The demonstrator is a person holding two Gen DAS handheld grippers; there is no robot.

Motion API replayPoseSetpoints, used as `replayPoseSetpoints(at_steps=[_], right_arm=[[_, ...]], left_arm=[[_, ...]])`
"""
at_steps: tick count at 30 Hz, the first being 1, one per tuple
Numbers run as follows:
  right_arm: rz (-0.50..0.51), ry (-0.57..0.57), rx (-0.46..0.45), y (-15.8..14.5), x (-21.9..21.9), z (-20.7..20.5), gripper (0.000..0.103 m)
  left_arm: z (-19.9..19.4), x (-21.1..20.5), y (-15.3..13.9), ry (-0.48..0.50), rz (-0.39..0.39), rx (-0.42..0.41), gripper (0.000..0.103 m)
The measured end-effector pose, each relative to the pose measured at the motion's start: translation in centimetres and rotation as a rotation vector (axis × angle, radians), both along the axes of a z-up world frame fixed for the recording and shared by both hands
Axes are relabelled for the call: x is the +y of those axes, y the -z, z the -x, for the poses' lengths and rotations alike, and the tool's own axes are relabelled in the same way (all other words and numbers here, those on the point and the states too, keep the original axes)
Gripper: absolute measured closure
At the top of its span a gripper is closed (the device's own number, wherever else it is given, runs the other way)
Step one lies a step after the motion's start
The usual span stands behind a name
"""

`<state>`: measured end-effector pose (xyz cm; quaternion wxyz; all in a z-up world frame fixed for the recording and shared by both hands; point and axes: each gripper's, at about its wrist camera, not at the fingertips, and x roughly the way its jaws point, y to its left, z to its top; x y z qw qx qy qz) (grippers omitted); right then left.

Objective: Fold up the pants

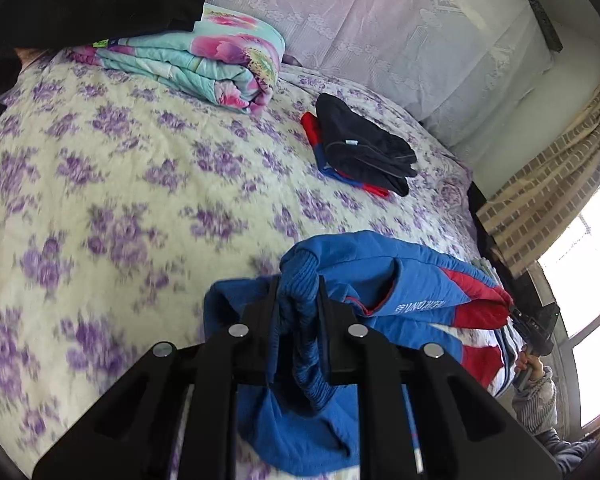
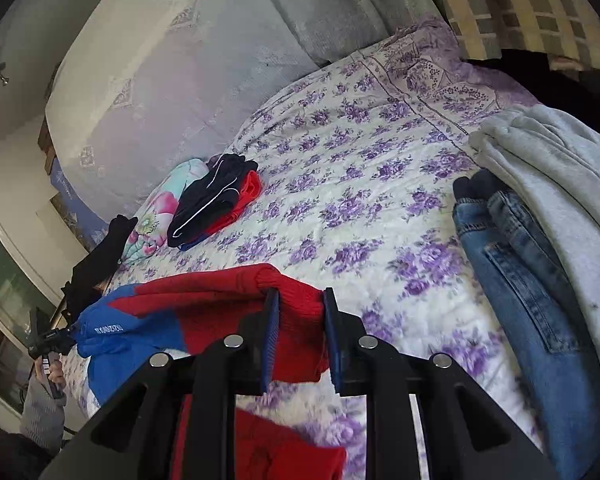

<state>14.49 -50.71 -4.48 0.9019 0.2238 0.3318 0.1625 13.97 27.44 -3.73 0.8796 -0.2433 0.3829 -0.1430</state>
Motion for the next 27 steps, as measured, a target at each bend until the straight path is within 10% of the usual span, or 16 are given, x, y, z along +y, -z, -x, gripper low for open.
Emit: replayPoseSetpoints(at_steps=[9,14,27], right_arm=[[-0.151,0.067,0.022,4.2,-3.4,9.9,0.08],[-0.344,0.097,0.137,3.4,-1.7,7.2,0.05],[-0.472,0.178,0.405,4.8,2.2,4.1,0.05]], left_arm=[[7.6,0.9,3.5,0.028,0.099,-0.008,0.087],[7.3,0.3,3.0,0.017,0.064,-0.004,0.087],[6.7,0.7,3.2,0.033,0.076,-0.011,0.087]])
